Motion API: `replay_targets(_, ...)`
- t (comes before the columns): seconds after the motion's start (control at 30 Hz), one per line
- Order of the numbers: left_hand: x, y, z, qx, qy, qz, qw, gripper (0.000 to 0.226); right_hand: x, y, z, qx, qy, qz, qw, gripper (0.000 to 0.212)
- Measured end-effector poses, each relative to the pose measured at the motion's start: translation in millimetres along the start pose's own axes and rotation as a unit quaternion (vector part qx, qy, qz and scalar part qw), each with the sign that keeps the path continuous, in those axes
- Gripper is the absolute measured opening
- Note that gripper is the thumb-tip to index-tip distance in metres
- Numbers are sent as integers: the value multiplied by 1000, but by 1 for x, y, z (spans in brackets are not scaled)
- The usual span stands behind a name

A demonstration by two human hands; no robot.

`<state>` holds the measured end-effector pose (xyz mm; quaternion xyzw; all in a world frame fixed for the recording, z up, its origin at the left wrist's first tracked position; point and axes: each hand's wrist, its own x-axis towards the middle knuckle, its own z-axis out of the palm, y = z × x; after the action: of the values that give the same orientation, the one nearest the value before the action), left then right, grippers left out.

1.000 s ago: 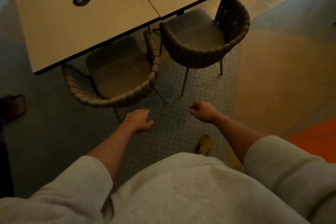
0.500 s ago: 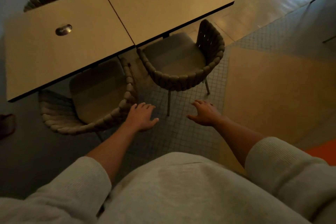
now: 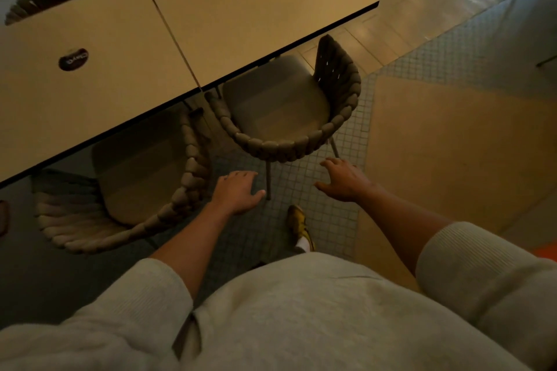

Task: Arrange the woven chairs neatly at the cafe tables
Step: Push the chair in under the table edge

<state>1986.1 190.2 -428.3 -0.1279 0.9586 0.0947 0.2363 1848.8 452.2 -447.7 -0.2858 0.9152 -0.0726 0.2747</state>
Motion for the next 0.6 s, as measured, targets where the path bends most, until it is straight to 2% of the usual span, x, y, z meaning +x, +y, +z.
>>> replay_targets(0.17, 64, 8, -7, -154, 4, -73, 985, 75, 36, 30, -31, 61, 5, 53, 997, 85)
replay_targets(0.43, 158, -11, -36, -387, 51, -234, 890, 69, 106, 68, -110, 136, 19, 114, 984, 90)
replay_targets(0.6, 199, -27, -56, -437, 71, -300, 845, 79, 163, 87, -137, 176, 34, 126, 976, 85)
